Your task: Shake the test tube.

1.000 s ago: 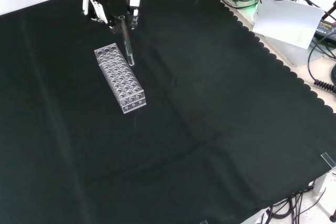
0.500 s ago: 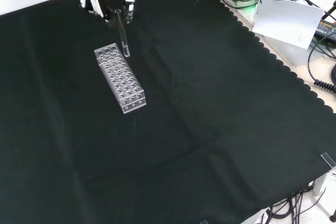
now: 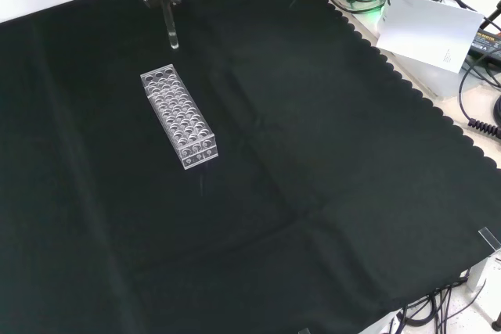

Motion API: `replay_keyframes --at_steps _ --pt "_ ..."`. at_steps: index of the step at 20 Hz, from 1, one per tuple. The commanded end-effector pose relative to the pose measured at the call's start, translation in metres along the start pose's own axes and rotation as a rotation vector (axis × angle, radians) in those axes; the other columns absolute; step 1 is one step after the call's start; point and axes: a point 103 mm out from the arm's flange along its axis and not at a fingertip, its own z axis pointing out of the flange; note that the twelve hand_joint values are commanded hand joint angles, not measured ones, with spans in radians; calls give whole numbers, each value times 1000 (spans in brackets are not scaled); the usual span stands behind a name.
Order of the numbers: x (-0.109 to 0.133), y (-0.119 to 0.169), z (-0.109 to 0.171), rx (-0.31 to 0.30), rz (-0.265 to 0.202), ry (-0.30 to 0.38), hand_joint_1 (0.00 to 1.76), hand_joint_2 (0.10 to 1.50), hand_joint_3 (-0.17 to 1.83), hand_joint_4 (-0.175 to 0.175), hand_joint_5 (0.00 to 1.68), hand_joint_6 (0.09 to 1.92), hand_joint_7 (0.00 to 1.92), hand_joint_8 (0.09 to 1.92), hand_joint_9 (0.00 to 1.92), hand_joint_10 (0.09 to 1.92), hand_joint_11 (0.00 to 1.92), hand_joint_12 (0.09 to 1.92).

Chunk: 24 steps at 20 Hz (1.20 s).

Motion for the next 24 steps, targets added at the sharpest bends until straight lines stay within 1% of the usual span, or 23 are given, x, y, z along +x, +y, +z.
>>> replay_keyframes --at_steps 1,3,5,9,13,16,19,24 --pt "-55 -9 -6 -8 128 -3 1421 967 -1 -175 1278 313 1360 726 1368 149 684 1232" --pt "-58 -9 -9 -13 132 -18 1421 967 -1 -175 1278 313 1360 726 1369 148 684 1232" --pt "-55 -7 -12 -19 125 -21 1421 967 -1 -175 1279 312 1360 726 1369 147 684 1232" --pt "-34 -1 -12 -24 85 -3 1421 967 -1 -175 1279 312 1361 725 1370 145 684 1231" --pt "1 7 -10 -30 12 34 1421 967 -1 -175 1280 310 1361 725 1371 142 684 1231" --pt "31 12 -10 -34 -55 44 1421 967 -1 -175 1280 309 1361 725 1372 140 685 1231" --pt "60 17 -11 -35 -111 47 1421 966 -1 -175 1281 309 1361 725 1373 139 685 1231" --pt "95 22 -13 -35 -176 74 1421 966 -1 -175 1281 308 1361 724 1374 136 685 1231"
